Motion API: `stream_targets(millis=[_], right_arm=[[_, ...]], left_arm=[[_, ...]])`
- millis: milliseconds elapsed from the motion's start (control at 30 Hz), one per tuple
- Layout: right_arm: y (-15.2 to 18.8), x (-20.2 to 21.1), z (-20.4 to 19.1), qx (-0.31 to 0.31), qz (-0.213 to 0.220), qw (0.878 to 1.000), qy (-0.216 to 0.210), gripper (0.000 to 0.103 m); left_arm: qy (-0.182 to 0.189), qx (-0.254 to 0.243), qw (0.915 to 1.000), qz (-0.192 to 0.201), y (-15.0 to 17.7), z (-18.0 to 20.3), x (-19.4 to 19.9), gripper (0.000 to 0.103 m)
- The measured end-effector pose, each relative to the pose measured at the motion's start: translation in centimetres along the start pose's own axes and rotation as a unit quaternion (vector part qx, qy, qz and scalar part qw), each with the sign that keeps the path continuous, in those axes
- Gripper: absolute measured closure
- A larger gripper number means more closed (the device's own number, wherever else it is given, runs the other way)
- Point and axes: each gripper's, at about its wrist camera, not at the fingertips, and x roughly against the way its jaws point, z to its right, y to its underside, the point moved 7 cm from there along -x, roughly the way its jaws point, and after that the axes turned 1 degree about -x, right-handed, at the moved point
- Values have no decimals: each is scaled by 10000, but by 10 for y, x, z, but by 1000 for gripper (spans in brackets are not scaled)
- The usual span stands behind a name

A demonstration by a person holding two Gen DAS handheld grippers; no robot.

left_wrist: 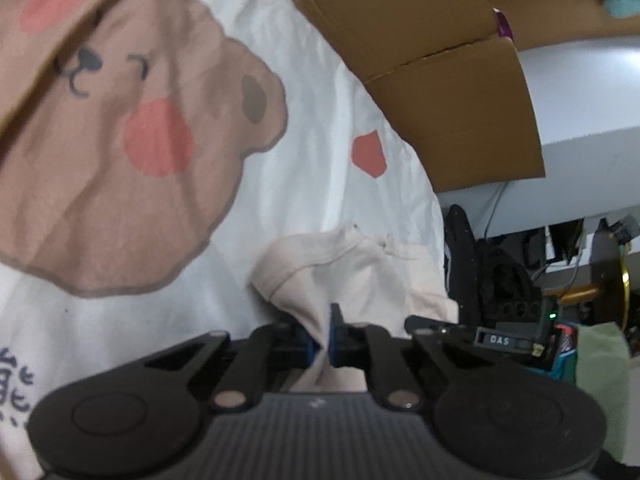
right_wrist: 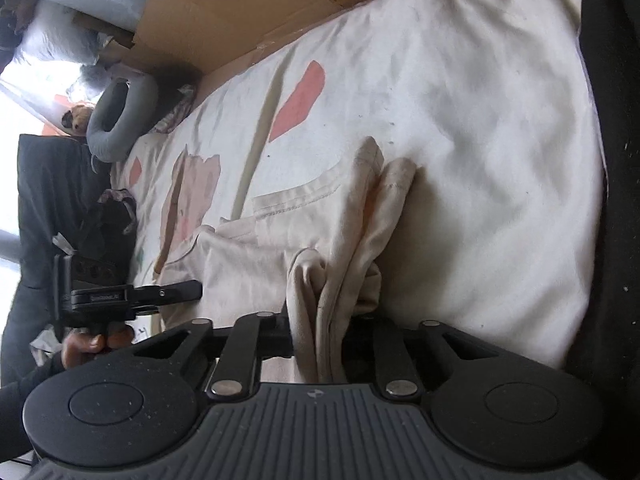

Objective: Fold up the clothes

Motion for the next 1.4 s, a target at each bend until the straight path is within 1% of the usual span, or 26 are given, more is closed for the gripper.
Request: stream_targets(millis=[67,133,233,433,733,867,900,1033,1267,1400], right_arm=[[1,5,-8,237,70,9996,141,89],[1,10,-14,338,160,9991,212,89],[2,16,-22,460,265,9980,351,89],[5,28,-36,649,354,9954,613,91],[11,57,-77,1019,460,9889,982,92],[17,75,-94,1040,533,9867,1131,93],[19,79,-99,1051,547,9862,1155,93],[26,98,-117,1105,610,9850,1176,93],[35,139,-145,1017,911,9841,1136,93],[40,163,-163,1165,1061,9804,1180,93]], left_arm=[[-99,-137,9998,36,-2,6,6,99],[-165,-174,9996,129,-4,11,13,99],[-268,-101,9991,311,-5,15,21,99],[-448,-118,9981,413,2,28,33,100],[-806,-409,9940,623,10,70,58,101],[-975,-527,9916,668,18,92,75,101],[-1030,-573,9907,681,19,98,80,101],[-1173,-468,9888,800,28,116,98,101],[-1197,-561,9869,927,39,159,126,101],[-1186,-700,9851,1034,43,185,142,101]])
